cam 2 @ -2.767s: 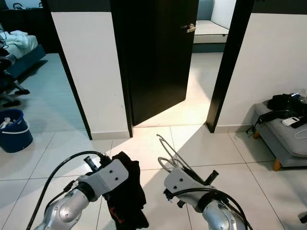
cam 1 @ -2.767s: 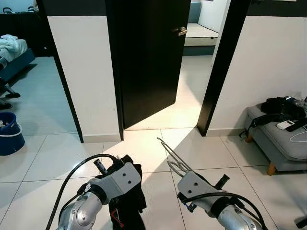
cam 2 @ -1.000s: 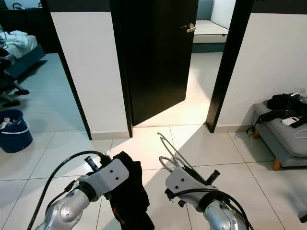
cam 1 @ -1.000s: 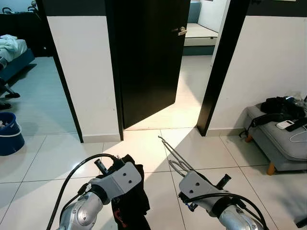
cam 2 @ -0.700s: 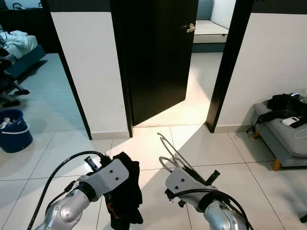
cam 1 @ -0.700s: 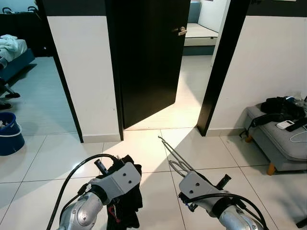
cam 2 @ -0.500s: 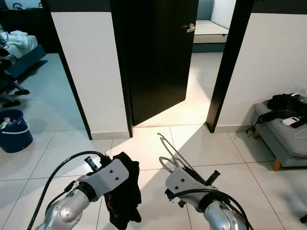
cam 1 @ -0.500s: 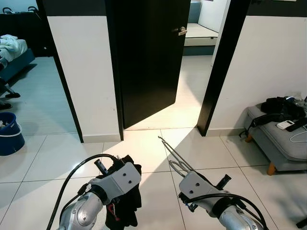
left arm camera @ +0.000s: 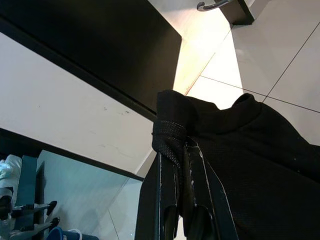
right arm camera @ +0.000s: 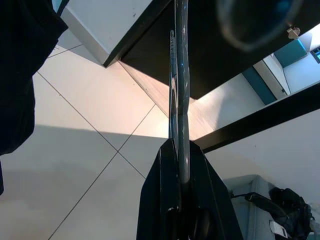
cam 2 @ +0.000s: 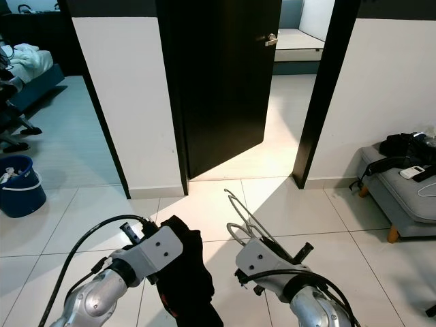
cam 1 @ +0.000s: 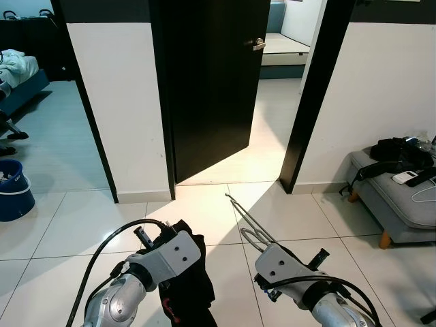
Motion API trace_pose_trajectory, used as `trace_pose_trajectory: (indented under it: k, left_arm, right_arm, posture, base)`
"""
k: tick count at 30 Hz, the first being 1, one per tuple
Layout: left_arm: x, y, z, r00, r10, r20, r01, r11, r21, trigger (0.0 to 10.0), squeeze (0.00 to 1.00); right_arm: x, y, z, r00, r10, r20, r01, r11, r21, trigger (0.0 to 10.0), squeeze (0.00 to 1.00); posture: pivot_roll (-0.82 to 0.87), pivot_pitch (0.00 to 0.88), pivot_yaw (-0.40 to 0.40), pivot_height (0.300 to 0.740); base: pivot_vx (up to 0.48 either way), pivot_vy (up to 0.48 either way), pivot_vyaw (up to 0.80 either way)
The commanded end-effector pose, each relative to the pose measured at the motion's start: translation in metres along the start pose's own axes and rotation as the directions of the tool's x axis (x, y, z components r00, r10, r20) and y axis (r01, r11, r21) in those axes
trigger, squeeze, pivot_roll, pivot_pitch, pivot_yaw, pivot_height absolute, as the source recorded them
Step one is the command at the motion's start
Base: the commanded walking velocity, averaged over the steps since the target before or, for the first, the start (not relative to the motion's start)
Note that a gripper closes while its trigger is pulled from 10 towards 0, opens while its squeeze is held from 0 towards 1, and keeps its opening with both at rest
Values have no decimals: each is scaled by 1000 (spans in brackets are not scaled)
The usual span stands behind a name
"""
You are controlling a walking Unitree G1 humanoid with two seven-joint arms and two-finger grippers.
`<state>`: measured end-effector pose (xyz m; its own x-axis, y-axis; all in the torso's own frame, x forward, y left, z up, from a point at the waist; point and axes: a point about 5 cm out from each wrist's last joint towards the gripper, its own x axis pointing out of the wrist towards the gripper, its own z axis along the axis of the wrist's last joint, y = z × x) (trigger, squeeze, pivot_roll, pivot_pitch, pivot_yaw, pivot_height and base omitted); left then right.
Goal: Hang hanger
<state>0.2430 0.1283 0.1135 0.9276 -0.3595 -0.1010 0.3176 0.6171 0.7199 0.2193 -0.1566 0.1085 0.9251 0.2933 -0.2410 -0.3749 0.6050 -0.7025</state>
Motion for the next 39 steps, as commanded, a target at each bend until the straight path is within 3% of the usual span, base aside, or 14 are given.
trace_pose_trajectory:
  k: [1,39]
  left_arm:
    - [-2,2,6,1000,17,24,-17,1000,13,10000,0]
    - [-2,3,6,1000,18,24,-18,1000,13,10000,0]
  right_arm:
    - [-1,-1,3,1000,-3,21,3,1000,1,10000,0]
    - [-1,-1,5,1000,-4,22,4,1000,2,10000,0]
  posture:
    - [13,0,-9,740]
    - [10,0,-8,740]
  base:
    - [0,0,0]
    - [0,0,0]
